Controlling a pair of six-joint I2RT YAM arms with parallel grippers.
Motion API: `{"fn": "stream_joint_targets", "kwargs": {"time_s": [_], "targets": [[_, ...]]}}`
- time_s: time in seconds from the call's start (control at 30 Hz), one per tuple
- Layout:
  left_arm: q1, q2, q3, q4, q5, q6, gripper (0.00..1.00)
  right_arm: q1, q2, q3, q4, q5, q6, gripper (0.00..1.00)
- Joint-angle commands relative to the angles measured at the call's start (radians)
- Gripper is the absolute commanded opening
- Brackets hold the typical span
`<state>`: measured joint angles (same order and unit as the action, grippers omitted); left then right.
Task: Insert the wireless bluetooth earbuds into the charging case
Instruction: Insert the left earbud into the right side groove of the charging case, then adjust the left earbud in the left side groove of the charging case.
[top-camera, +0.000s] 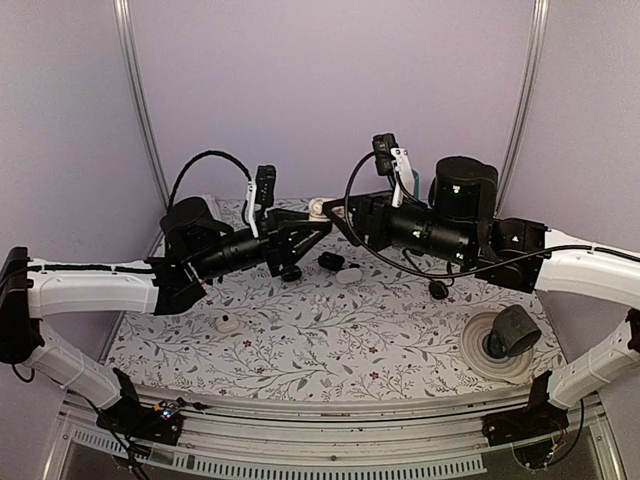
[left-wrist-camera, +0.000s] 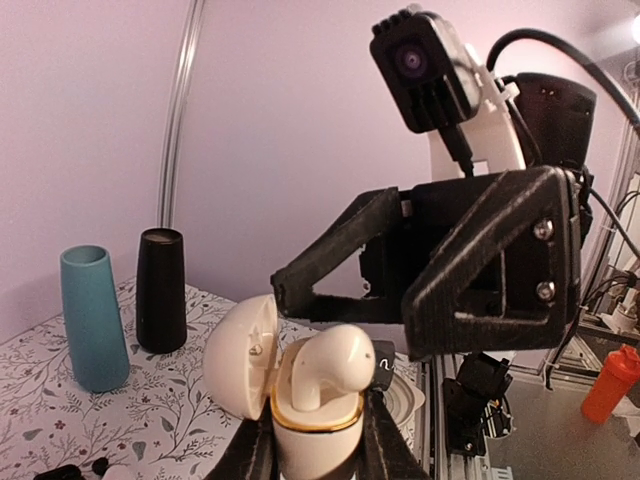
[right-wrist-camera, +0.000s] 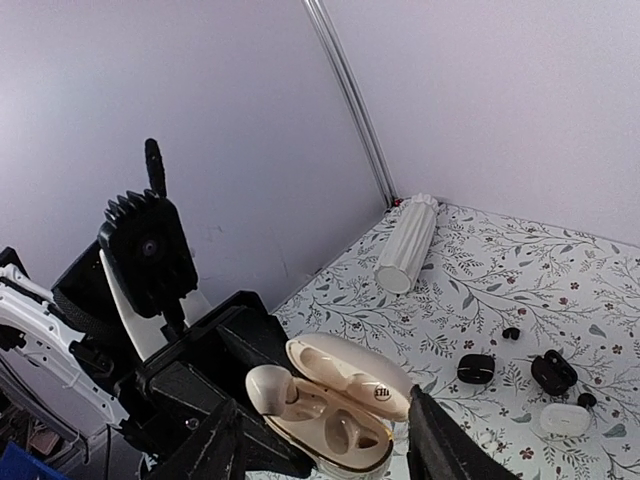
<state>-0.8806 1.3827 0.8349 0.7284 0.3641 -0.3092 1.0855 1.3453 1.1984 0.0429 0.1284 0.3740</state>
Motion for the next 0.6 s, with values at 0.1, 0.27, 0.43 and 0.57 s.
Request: {"fn": "stream_joint_targets", "kwargs": {"time_s": [0.1, 0.27, 0.43, 0.57], "targets": [[0.013, -0.016, -0.002, 0.027, 0.019, 0.018, 0.0, 0.0, 0.016, 0.148, -0.159, 0.079, 0.025, 0.64], [0.014, -0.013, 0.005, 0.017, 0.024, 0.018, 0.0, 0.0, 0.032, 0.164, -0.182, 0.051, -0.01, 0.84], [0.014, -0.009, 0.011, 0.006, 0.033, 0.022, 0.0, -0.001, 0.068, 0.226, -0.278, 0.096, -0.011, 1.0], [0.014, -0.004, 0.013, 0.004, 0.039, 0.022, 0.0, -0.002, 0.098, 0.263, -0.331, 0.116, 0.009, 0.99]]}}
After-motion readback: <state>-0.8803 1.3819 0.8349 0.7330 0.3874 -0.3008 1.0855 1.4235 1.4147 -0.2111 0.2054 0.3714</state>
